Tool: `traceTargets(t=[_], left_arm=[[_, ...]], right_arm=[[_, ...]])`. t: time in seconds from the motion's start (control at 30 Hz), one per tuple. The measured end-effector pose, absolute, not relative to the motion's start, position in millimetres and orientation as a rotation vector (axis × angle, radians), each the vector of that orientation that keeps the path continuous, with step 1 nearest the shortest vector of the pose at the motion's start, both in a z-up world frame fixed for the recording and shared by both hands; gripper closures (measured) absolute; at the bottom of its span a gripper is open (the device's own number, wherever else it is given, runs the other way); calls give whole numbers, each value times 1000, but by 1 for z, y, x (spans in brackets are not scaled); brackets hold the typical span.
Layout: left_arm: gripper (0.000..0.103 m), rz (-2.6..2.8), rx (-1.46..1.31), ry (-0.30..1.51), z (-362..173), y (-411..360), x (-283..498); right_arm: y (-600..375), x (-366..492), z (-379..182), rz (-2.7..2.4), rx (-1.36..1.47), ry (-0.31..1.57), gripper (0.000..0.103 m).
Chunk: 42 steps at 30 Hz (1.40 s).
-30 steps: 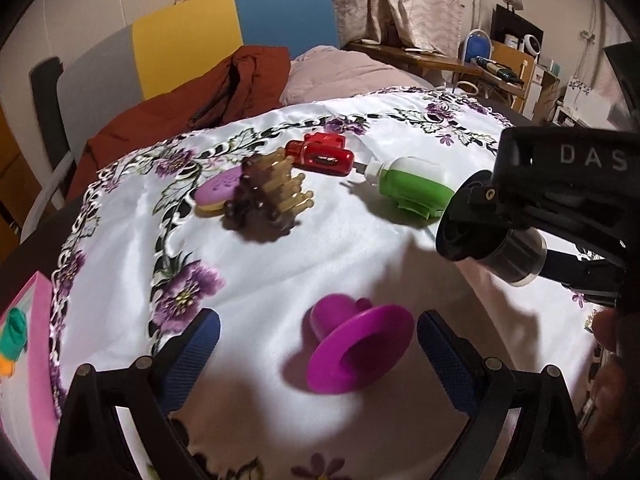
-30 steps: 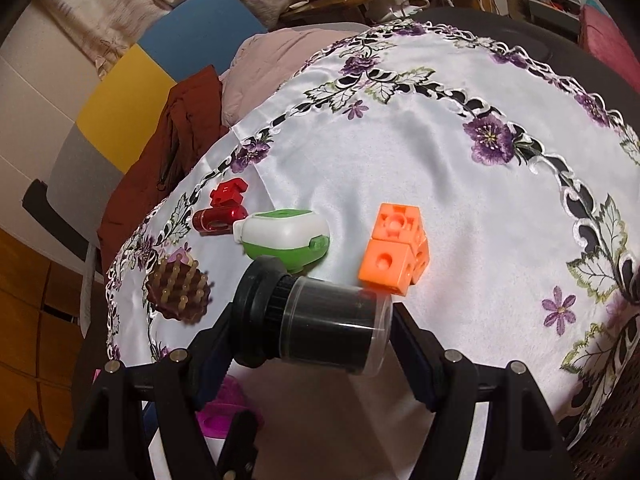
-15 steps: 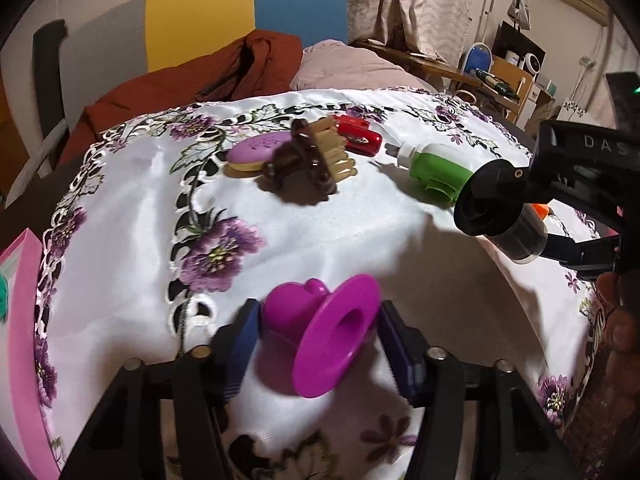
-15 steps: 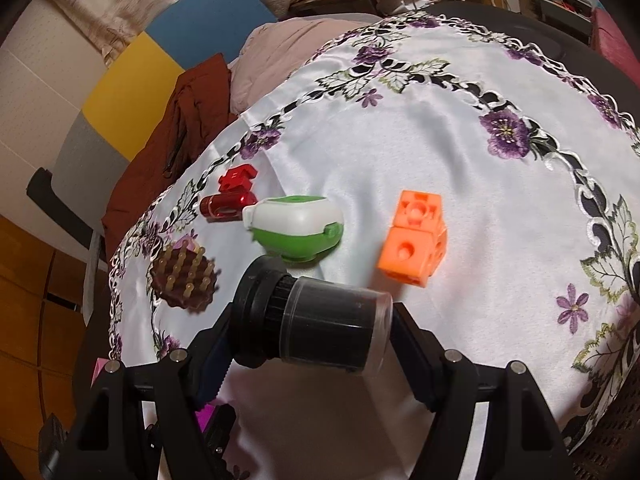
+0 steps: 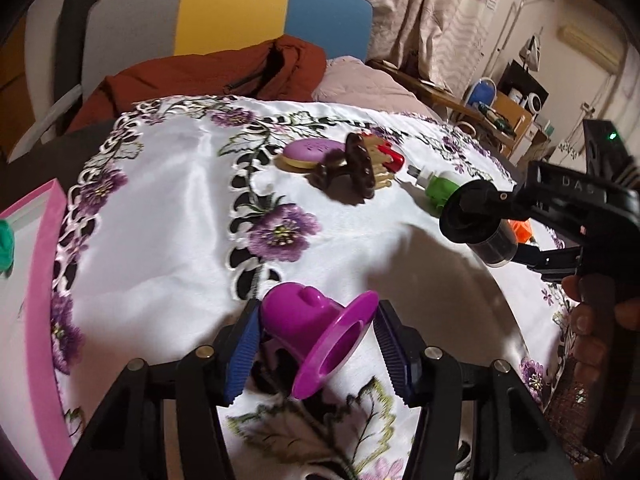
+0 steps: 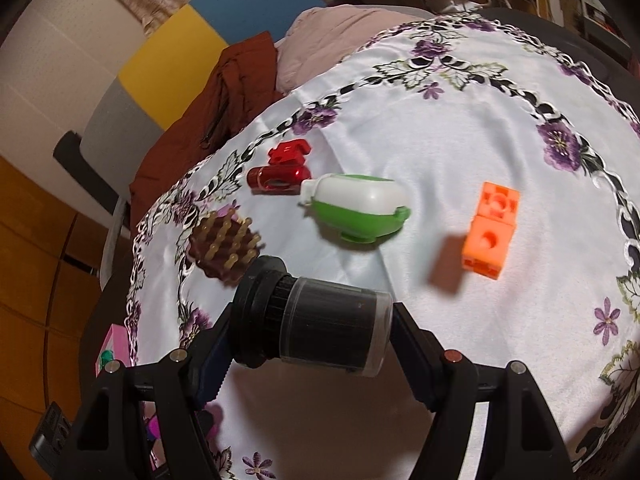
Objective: Organize rigid objects
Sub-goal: 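Carry the magenta suction cup into the tray and open the left gripper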
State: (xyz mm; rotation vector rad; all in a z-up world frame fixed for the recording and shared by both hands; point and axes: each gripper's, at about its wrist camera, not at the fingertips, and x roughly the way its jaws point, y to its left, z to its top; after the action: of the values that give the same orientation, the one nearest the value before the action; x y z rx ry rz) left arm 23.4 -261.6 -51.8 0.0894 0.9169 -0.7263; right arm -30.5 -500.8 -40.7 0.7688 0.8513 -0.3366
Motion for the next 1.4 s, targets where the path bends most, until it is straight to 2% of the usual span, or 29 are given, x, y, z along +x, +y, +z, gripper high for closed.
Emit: traceTargets(t=[0.5,0.97,1.4], left_arm=[[46,-664,-22,857,-24,-193,22],[46,-419,-95,809,-15,-82,55],[46,-168,-120,962,-53,-4,115]], right_arm=[[-477,-15,-43,-234,679,910,29],[-457,-5,-39,-145,618,914,29],[-440,1,-34,-85,561,901,29]])
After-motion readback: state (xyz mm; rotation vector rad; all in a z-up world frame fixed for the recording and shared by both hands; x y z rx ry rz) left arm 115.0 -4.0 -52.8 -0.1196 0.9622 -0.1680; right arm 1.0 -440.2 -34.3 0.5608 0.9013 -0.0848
